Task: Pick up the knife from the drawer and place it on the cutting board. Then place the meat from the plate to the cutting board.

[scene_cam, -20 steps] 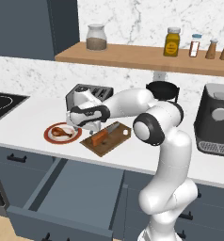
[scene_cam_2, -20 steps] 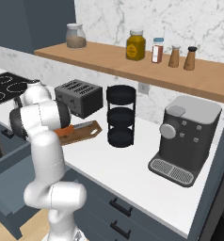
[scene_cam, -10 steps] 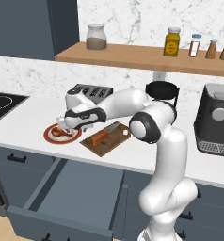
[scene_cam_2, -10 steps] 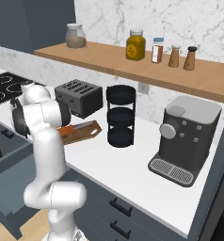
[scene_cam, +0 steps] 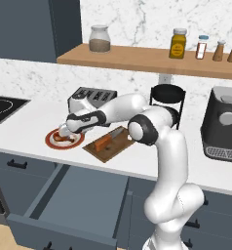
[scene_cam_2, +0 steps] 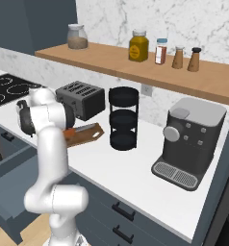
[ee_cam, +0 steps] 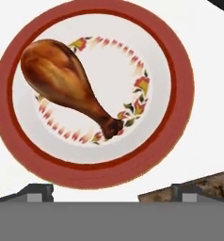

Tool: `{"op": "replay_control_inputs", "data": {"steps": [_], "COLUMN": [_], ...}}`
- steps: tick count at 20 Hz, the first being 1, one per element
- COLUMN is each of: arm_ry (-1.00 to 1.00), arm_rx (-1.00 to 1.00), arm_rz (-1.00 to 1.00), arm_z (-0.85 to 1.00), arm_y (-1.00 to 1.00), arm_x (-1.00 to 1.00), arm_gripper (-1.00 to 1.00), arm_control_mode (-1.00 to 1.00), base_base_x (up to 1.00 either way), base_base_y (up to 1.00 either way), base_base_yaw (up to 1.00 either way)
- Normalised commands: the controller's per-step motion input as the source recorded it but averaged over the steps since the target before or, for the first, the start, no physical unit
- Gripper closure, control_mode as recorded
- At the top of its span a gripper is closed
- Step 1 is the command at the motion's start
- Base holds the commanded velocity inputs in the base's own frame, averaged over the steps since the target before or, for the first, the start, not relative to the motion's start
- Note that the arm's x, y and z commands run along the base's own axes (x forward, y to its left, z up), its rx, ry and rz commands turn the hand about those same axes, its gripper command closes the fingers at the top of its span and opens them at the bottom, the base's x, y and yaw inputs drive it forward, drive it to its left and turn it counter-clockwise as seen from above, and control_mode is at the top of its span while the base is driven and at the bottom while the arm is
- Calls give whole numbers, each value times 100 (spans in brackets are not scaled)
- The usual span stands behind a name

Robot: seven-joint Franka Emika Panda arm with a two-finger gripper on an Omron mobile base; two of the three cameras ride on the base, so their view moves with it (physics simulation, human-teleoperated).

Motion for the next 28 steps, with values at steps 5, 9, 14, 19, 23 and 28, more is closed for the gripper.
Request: {"op": "replay_control_inputs", "data": {"steps": [5, 9, 14, 19, 23, 28], "arm_ry": [10, 6, 2, 1, 0, -15], "arm_rx": [0, -3, -2, 0, 0, 0], "arm_rz": [24, 19, 16, 11, 2, 1], "arm_z": [-36, -41, -32, -31, -34, 0], "arm_y": [31, 39, 17, 0, -18, -54], "arm_x": [51, 36, 21, 8, -27, -98], "arm_gripper": [-100, -100, 100, 100, 100, 100], "arm_control_mode": [-100, -100, -100, -100, -100, -100], "base_base_x": [0, 0, 0, 0, 0, 0], "base_base_y": [0, 0, 0, 0, 0, 0], "base_base_yaw": [0, 0, 0, 0, 0, 0]}}
